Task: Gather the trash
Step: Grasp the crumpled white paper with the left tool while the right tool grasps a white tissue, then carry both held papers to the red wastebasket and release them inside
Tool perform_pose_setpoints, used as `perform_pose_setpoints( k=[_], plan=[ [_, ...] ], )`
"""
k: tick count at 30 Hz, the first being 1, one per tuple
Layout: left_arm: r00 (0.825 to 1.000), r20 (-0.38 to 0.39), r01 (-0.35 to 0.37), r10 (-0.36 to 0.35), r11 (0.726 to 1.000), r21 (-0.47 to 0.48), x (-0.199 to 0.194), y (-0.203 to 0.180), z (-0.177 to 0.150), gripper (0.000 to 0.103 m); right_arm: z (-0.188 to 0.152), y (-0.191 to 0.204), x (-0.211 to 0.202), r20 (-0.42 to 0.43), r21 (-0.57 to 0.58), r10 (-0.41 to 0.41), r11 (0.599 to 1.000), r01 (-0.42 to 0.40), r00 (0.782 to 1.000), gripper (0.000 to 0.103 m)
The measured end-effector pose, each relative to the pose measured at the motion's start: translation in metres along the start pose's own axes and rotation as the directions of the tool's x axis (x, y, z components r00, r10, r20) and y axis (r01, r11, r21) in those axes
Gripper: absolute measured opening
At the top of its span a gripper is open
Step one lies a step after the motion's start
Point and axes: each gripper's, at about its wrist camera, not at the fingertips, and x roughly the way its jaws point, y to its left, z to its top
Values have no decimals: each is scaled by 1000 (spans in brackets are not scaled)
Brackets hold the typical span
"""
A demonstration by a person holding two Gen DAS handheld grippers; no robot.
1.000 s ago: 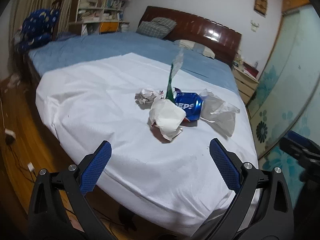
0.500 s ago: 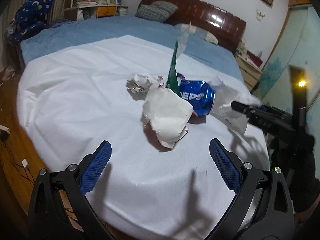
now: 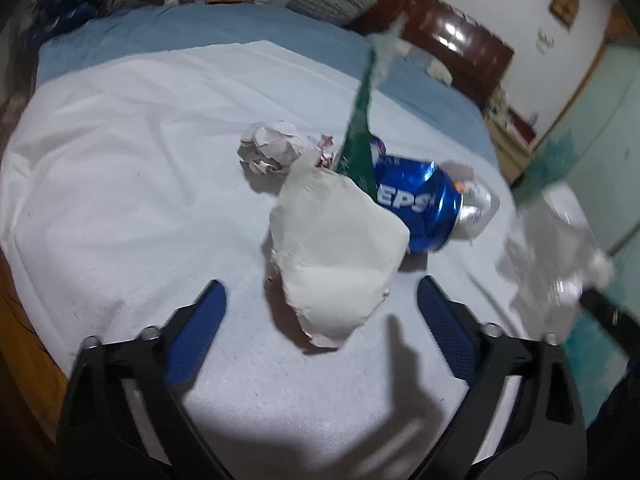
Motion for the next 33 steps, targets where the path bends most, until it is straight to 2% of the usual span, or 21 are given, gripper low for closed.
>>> perform_pose_setpoints(
  k=[1,3,7,10,12,14,18,22,24,28,30,31,32,33],
  plan=[
    [1000,-2,-13,13,1000,-16,0,4,0,54,-4,-2,-7,7,14,9,1000,-10,1000,18],
    [999,-5,-54,54,998,-29,1,11,1,29,-10,-2,-16,9,29,25,999,-25,1000,18],
    [1000,24,23,-20,992,-123,-6,30,0,27,-19,-1,-30,18,43,41,998,-41,999,18],
    [998,46,57,-51,987,-148,-12,34,-1,25,-25,-2,-46,26,45,42,998,-43,999,18],
    [990,89,120,-108,981,-150,-29,33,-2,25,-27,-4,-65,48,50,44,998,-46,998,18],
    [980,138,161,-145,980,-115,-52,27,-2,25,-24,-7,-87,77,50,42,998,-46,996,18],
    [958,202,213,-204,977,-26,-101,-4,-9,25,-21,-18,-157,165,42,15,999,-22,986,18],
    [943,192,255,-272,961,109,-139,-66,-19,24,-29,-49,-247,260,67,-56,997,40,964,18],
    [930,163,301,-330,937,179,-154,-107,-24,24,-40,-71,-293,291,99,-110,992,84,951,18],
    [879,36,439,-476,836,330,-177,-200,-56,24,-78,-116,-379,297,176,-258,961,213,919,18],
    [829,-95,541,-552,746,389,-176,-264,-88,25,-109,-142,-419,261,204,-351,930,304,899,18],
    [814,-143,567,-562,719,402,-173,-283,-103,25,-121,-151,-428,243,214,-384,917,337,891,18],
    [785,-244,615,-570,668,418,-163,-321,-131,25,-142,-165,-440,203,230,-425,896,379,882,18],
    [767,-309,640,-562,639,427,-154,-342,-152,25,-165,-181,-449,157,262,-459,873,412,874,18]
  ],
)
